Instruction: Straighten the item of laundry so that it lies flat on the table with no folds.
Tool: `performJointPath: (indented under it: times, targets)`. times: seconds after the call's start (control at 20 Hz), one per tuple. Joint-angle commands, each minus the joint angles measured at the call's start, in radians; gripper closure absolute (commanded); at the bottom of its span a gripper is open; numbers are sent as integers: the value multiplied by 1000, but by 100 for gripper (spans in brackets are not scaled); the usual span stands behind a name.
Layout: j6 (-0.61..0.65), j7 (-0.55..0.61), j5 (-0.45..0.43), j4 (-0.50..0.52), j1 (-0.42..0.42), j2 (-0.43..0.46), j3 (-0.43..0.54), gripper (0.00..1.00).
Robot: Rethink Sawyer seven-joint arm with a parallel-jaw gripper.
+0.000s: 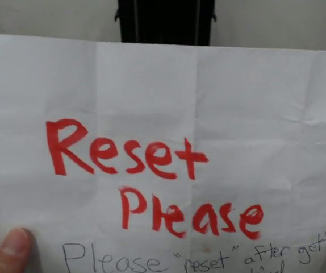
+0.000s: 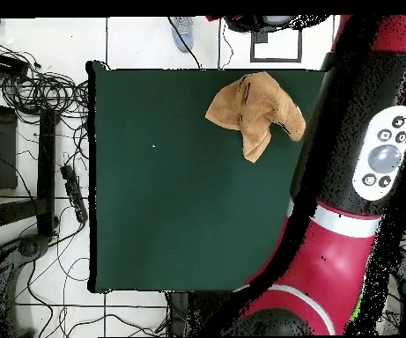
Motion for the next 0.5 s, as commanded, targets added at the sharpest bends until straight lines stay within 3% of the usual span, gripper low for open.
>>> performJointPath:
  times: [0.05,0.5]
  targets:
    - [211,-402,-134,-60,29,-8,108,0]
    - [344,-538,-279,-128,-2,-56,328,0]
